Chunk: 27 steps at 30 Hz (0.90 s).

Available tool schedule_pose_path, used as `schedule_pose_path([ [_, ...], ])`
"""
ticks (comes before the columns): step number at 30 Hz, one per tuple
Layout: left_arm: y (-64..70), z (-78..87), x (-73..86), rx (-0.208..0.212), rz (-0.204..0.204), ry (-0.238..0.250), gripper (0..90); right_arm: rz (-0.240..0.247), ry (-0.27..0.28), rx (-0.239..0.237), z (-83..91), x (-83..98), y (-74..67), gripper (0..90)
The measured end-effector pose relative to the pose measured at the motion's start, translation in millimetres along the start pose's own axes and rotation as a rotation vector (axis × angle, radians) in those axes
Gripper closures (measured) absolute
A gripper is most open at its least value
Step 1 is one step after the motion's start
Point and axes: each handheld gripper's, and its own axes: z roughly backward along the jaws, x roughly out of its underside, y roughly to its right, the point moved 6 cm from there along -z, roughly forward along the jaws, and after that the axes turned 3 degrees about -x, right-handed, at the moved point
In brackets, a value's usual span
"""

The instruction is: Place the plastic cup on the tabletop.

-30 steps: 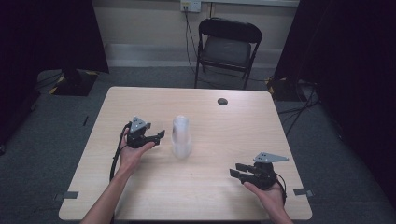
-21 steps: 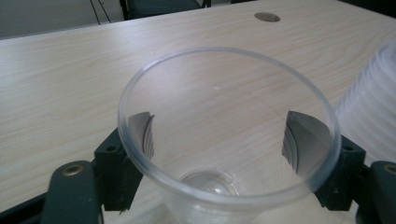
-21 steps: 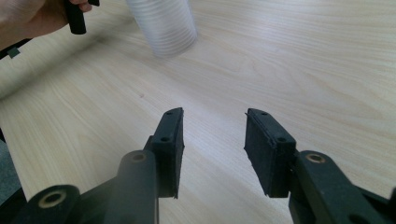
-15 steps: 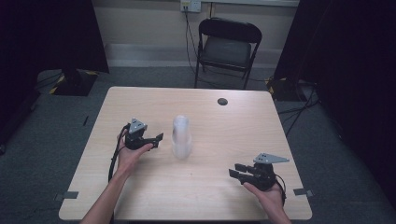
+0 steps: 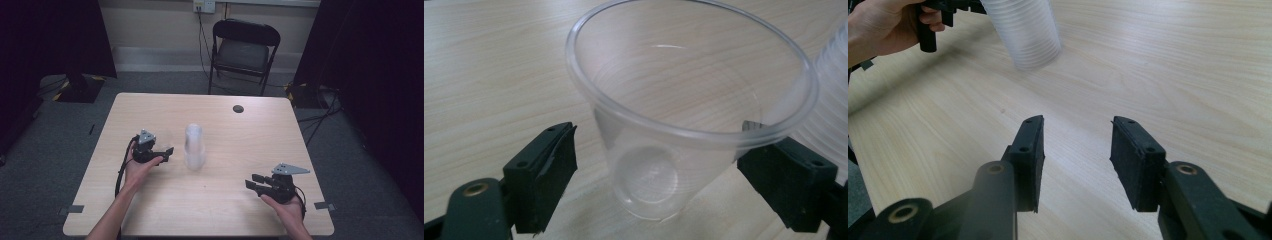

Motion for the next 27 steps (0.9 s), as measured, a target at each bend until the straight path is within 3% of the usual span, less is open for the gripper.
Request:
schedule_pose_path([
  [2, 0.2, 1.5, -0.7, 0.003, 0.004, 0.003, 16.1, -0.001, 0.002, 0.003, 0.6, 0.0, 0.9, 57.0],
  [6, 3.8, 8.0, -2.1, -0.002, -0.036, 0.000, 16.5, -0.006, 0.006, 0.010, 1.1, -0.8, 2.3, 56.2],
  [13, 0.2, 22.2, 4.5, -0.015, -0.057, -0.016, 16.3, -0.006, 0.017, 0.021, 2.1, -1.7, 5.1, 54.3],
  [16, 0.8, 29.8, 9.3, 0.003, -0.031, -0.023, 16.4, -0.009, 0.016, 0.023, 1.6, -1.2, 5.0, 52.9],
  [17, 1.9, 32.3, 9.2, 0.012, -0.005, -0.016, 17.1, -0.009, 0.014, 0.025, 1.4, -1.0, 5.5, 51.7],
  [19, 3.7, 35.8, 9.5, 0.035, 0.025, -0.018, 22.5, -0.017, 0.010, 0.041, 0.8, -1.2, 7.2, 45.1],
  [22, 7.0, 39.2, 12.4, 0.040, 0.018, -0.033, 22.1, -0.024, 0.009, 0.053, 0.9, -1.8, 8.7, 41.4],
  [24, 12.4, 45.7, 15.1, 0.066, 0.004, -0.058, 21.8, -0.033, 0.008, 0.079, 1.1, -2.7, 12.3, 35.1],
  [27, 13.8, 54.4, 13.5, 0.041, 0.024, -0.038, 21.3, -0.039, 0.007, 0.098, 1.2, -1.7, 15.6, 31.2],
])
